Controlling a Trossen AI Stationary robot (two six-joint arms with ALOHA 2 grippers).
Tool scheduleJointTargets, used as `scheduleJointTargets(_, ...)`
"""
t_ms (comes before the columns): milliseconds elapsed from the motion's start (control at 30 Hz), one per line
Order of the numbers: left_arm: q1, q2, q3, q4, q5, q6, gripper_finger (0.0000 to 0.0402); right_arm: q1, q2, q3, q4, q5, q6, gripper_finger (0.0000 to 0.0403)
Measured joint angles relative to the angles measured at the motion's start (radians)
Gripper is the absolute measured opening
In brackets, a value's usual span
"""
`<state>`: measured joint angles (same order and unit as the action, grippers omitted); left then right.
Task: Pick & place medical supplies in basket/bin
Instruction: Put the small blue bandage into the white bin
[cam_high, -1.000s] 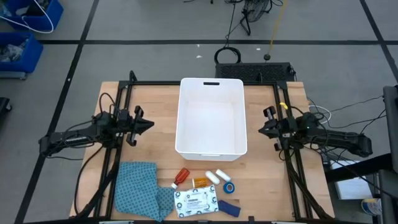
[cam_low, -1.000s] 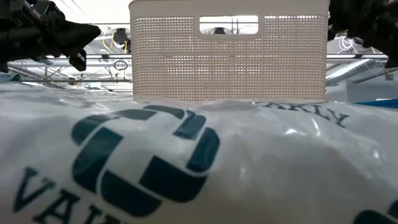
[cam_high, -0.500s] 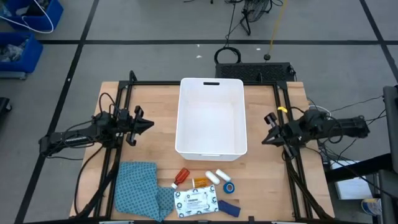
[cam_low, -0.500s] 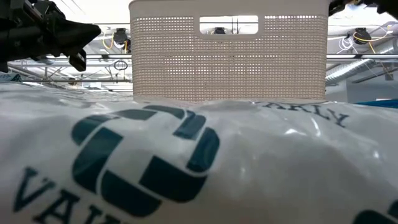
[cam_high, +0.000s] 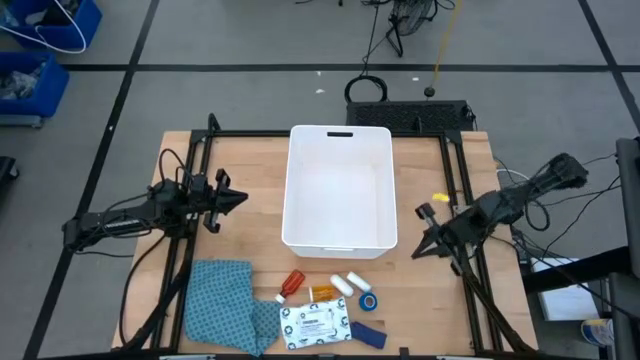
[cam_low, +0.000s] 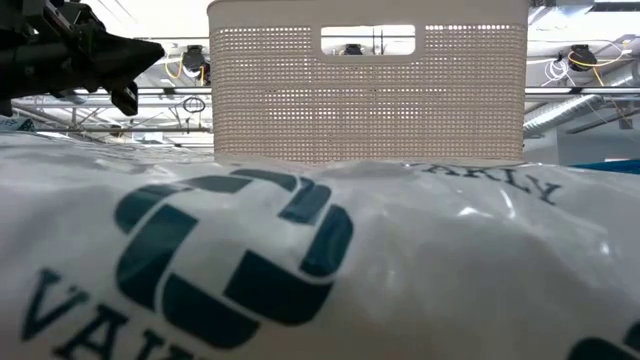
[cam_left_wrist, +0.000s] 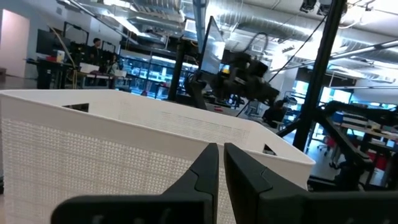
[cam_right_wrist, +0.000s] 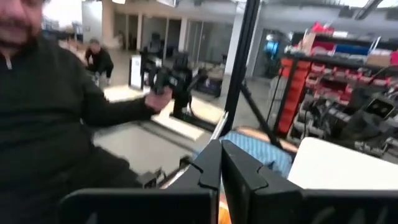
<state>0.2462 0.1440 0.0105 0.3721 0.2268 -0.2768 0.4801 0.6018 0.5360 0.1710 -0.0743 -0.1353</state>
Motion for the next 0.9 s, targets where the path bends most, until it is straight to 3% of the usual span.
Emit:
scheduleJointTargets(433, 0.0, 0.0, 0.0, -0.001, 0.0, -0.002, 0.0028, 0.343, 0.391, 0.132, 0.08, 0.398, -0.052, 0.0004)
scheduleJointTargets(767, 0.0, 0.0, 0.0, -0.001, -0.001, 0.003, 0.0028, 0.47, 0.678, 0.16, 0.198, 0.644, -0.005, 0.0007)
scheduleJointTargets(900, 0.0, 0.0, 0.0, -0.001, -0.003, 0.009, 0.0028, 0.481, 0.755, 0.16, 0.202, 0.676, 0.087, 0.0035)
